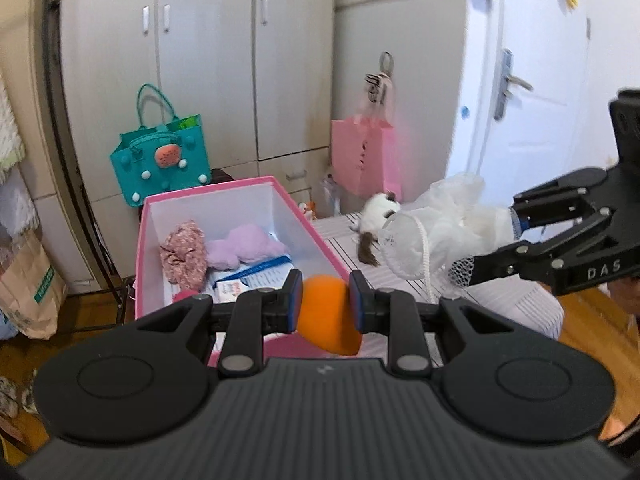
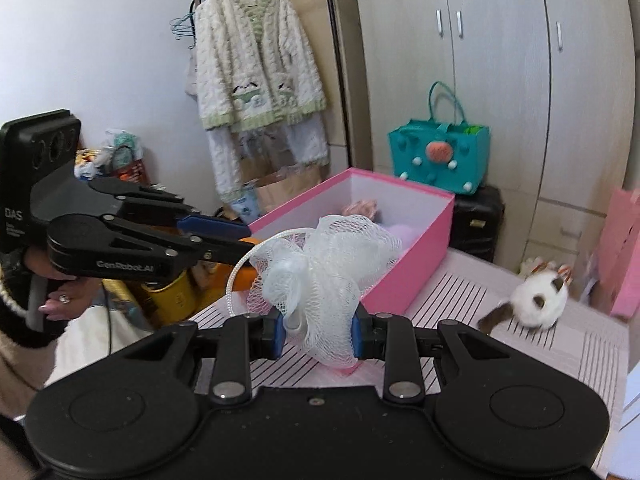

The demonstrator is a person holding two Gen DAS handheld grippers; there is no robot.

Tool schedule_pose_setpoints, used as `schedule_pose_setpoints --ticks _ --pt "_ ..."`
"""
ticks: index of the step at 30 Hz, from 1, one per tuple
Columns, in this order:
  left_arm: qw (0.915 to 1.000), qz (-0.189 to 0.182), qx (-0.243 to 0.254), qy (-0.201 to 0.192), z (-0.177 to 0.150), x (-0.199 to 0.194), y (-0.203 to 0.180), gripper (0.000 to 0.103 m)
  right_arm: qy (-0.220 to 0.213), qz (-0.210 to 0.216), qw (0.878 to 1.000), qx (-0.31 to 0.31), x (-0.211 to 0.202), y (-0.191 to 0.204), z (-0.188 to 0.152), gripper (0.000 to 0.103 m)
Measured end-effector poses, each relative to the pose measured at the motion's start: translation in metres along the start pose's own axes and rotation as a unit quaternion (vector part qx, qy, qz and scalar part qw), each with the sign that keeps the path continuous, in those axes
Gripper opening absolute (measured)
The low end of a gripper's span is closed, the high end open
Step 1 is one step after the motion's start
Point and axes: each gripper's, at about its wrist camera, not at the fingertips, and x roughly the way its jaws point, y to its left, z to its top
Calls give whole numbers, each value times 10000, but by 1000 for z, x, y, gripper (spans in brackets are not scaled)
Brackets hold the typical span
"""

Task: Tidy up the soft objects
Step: 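Carry the orange sponge in the left tool and bath puff in the right tool over the box, then lower both held items into the box and open both tools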

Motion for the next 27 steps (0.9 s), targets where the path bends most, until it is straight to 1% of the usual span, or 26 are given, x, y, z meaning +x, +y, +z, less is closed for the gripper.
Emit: schedule_pose_setpoints --ticks 1,5,7,12,15,18,21,22,25,27 --pt "10000 22 -75 -23 1 5 7 24 -9 -26 10000 -18 6 -1 3 35" --pt "9991 306 -279 -84 4 32 30 24 88 119 9999 -14 37 -5 14 35" --pt "9987 292 -423 -71 5 45 40 24 146 100 9998 -119 58 -5 19 35" --pt "9965 276 -786 42 4 78 63 24 234 -320 9982 -446 103 -5 35 35" --pt "9940 277 -1032 232 4 99 76 24 394 -529 9964 -538 131 -12 44 36" --pt "9907 475 -1236 302 3 113 87 24 568 -574 9946 -649 156 -16 51 37" --pt "9904 763 -1116 283 2 119 92 24 752 -667 9914 -843 178 -17 54 38" --pt "9903 760 -1123 312 1 120 94 24 824 -665 9907 -856 184 -19 54 41" --pt "9895 699 -1180 452 -4 121 100 24 1011 -690 9887 -865 199 -22 54 43" --pt "9905 742 -1047 485 -8 120 99 24 1149 -534 9873 -958 206 -20 52 43"
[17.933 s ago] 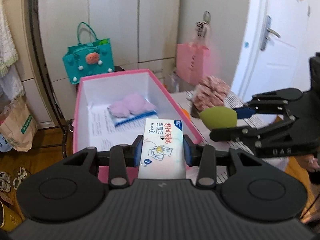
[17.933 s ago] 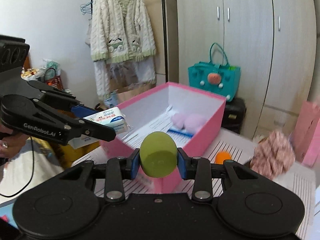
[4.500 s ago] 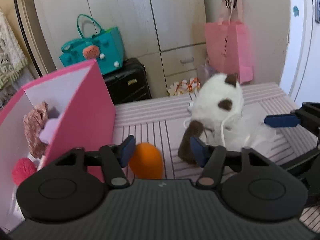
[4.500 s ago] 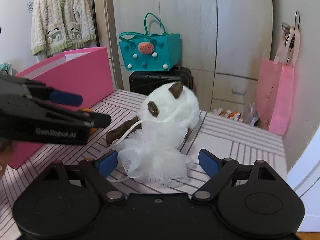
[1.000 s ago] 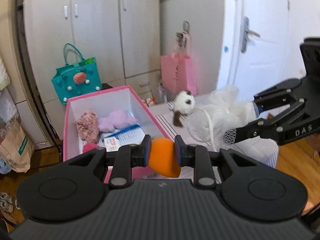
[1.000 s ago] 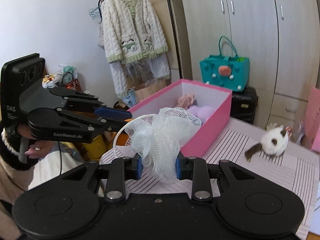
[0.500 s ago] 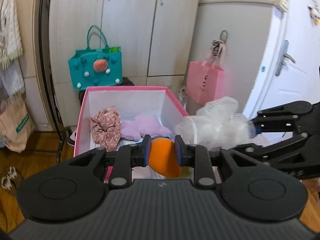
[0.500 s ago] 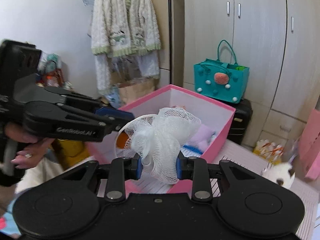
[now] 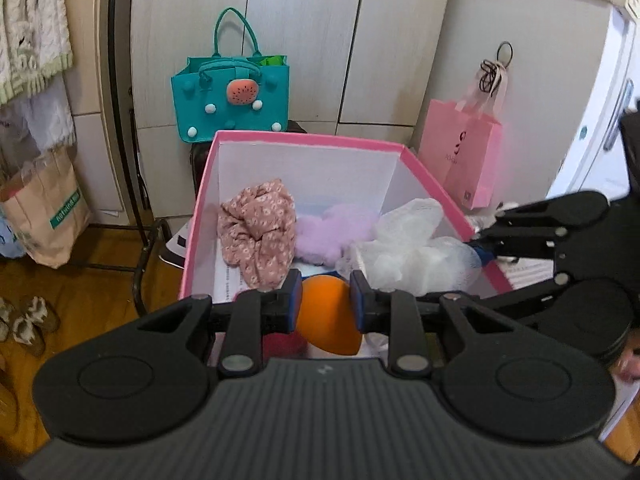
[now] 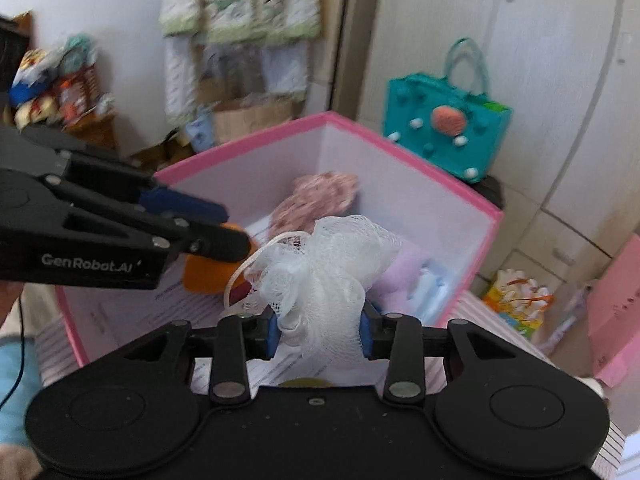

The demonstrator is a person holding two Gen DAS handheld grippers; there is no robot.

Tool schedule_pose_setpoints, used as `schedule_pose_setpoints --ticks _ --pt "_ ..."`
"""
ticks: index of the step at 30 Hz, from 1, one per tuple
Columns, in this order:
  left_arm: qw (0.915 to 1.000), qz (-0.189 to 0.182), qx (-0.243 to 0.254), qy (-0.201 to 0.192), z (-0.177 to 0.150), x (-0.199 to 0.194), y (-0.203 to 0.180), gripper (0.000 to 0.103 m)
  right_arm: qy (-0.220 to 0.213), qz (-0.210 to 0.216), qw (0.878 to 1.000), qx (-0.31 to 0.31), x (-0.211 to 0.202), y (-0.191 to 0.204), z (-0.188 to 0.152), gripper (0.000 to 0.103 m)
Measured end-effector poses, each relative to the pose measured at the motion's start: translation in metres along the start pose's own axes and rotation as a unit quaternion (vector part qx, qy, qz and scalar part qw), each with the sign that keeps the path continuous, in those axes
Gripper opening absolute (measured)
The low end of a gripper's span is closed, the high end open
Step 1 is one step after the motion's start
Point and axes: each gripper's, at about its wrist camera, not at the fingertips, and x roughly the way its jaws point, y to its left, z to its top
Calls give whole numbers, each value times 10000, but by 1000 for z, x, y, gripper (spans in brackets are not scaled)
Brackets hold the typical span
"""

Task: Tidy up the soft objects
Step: 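Lower both held items into the box and open both tools, then move both tools from the box toward the cat plush on the table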

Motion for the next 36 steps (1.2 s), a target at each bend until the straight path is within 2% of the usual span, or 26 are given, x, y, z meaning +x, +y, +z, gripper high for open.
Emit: schedule_pose_setpoints --ticks 3,6,9,11,15,20,27,36 --pt "9999 81 111 36 -3 -1 0 26 -40 -132 9998 -107 3 7 1 45" --pt "9996 278 96 37 -4 -2 2 27 -36 -185 9998 -94 5 8 1 54" --pt "9992 291 267 25 -4 -7 -2 30 -131 -108 9998 61 2 4 1 62" --pt "9988 306 384 -20 -3 -12 -7 37 -224 -103 9995 200 -2 -1 1 66" --pt "9987 312 367 -145 -4 -24 -11 46 -459 -65 9969 629 -19 -10 -4 67" --pt "9981 398 403 -242 -5 -47 -15 58 -657 174 9931 952 -50 -13 -18 67" --pt "9974 421 493 -325 -6 -77 -28 67 -878 591 9893 1000 -97 1 -40 67" --pt "9969 184 729 -231 -11 -121 -46 77 -931 691 9891 911 -150 24 -58 67"
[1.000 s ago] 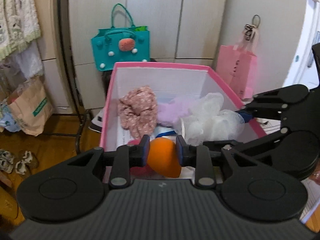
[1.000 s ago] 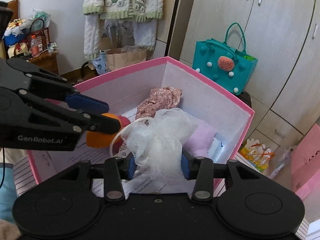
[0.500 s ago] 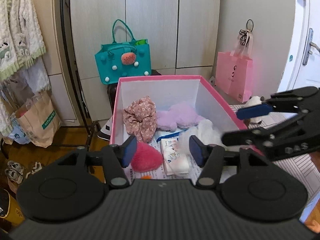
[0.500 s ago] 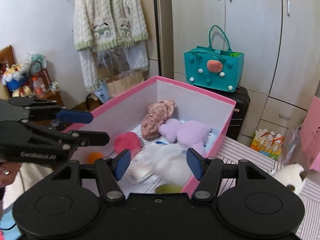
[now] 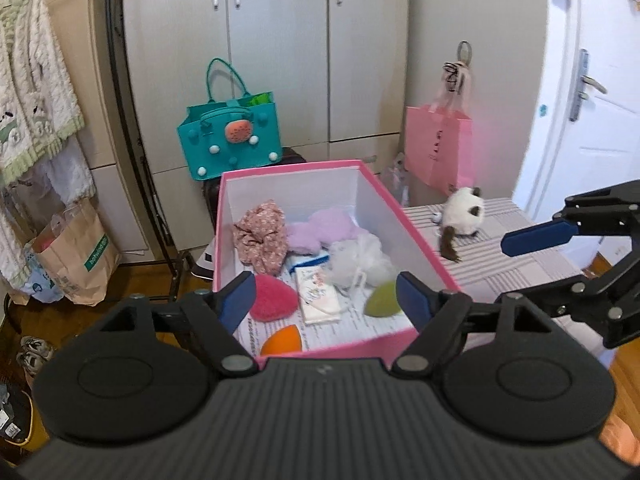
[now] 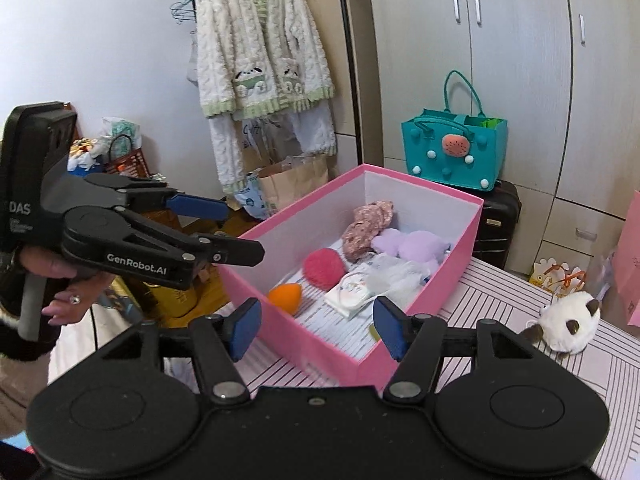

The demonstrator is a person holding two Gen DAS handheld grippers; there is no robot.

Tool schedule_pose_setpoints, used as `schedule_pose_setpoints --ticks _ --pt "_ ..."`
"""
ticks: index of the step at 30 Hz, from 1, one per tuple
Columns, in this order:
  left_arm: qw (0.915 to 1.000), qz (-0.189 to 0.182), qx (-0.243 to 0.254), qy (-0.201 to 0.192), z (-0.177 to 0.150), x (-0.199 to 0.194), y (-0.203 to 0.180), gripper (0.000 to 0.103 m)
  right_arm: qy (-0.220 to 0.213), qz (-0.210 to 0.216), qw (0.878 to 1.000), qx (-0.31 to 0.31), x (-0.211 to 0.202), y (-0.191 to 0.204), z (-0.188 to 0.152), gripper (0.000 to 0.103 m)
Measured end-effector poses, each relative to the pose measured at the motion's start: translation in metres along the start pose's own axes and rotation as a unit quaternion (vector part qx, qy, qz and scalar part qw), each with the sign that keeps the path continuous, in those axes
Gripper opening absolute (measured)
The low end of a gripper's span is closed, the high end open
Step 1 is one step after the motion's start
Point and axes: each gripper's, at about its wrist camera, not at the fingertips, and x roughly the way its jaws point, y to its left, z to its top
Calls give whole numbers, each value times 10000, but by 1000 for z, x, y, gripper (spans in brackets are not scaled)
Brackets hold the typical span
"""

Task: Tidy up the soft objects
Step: 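Move both tools from the box toward the cat plush on the table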

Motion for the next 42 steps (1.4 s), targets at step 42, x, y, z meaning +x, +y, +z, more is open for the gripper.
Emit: schedule_pose_setpoints --ticks 42 --pt "9887 -1079 1018 206 -33 15 -157 102 -648 -1390 9881 -95 -103 -52 -131 93"
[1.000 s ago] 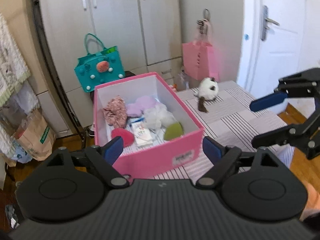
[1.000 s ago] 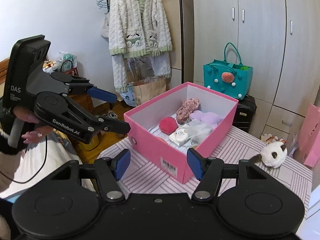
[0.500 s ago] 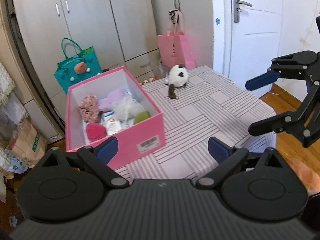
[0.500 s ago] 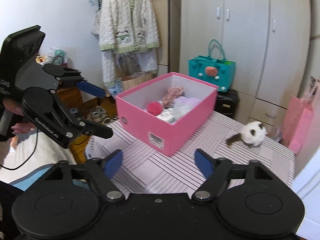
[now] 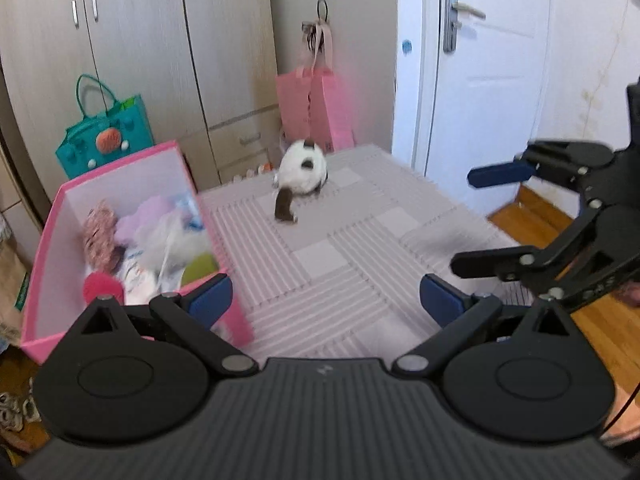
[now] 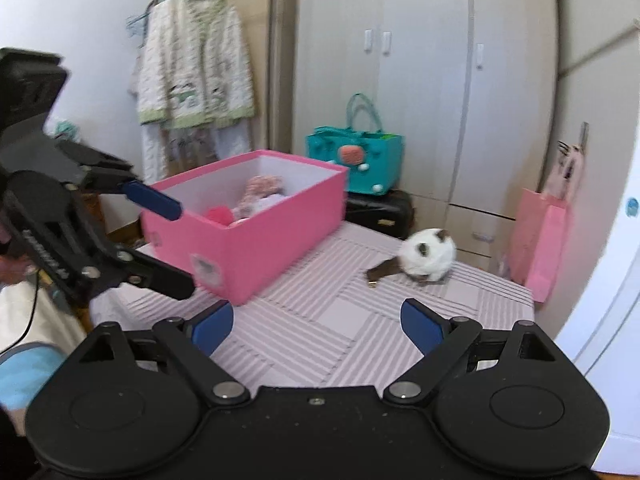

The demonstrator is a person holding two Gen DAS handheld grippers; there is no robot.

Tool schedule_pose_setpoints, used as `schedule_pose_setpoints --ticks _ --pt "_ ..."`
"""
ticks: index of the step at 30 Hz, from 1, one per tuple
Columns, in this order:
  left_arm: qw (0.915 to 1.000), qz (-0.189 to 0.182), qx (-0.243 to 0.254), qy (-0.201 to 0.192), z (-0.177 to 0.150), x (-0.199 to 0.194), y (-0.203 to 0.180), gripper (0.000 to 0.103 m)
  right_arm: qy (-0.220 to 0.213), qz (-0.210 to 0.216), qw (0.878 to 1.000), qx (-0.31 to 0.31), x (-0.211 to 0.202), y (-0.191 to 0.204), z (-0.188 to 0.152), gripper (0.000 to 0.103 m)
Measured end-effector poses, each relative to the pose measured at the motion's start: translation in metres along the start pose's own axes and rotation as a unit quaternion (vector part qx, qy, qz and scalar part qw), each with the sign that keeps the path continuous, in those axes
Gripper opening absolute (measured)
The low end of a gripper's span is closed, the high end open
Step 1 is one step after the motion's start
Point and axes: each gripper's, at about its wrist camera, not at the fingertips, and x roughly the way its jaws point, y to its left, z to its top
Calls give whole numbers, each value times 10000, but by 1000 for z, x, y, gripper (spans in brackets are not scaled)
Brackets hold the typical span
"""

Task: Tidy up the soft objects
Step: 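Move both tools from the box toward the cat plush on the table, then close the left tool on the cat plush while the right tool grips it too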

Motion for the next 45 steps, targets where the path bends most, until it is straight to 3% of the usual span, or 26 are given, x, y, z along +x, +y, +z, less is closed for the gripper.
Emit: schedule_pose_setpoints --ticks 4,8,14,21,23,31,34,38,41,45 --pt "9982 11 -297 -514 4 18 1 102 -218 -8 9995 221 19 -31 -5 93" --pt "9947 -267 -806 -585 12 47 8 102 -622 -735 9949 302 42 -49 -12 93" --pt "9909 -532 -1042 -666 27 86 13 101 -168 -679 9971 305 89 -70 -13 93" --pt "9882 33 -1046 -1115 47 122 8 101 -135 -445 9986 237 130 -91 -14 93" --pt "9888 -123 -1046 -1055 54 131 7 101 -92 -457 9985 290 141 -98 -10 93" --pt "9887 -137 -1257 -799 76 178 15 99 -191 -394 9990 88 173 -123 2 93" --pt "9884 -227 -1449 -397 89 209 25 98 -118 -143 9997 151 187 -135 6 93" --pt "9833 -60 -1817 -68 96 244 32 97 5 -84 9999 60 209 -143 10 93" --pt "9826 110 -1853 -69 98 261 32 93 218 33 9995 229 225 -150 12 93" --pt "9744 344 -2210 -229 100 272 45 90 590 76 9980 214 246 -154 12 93"
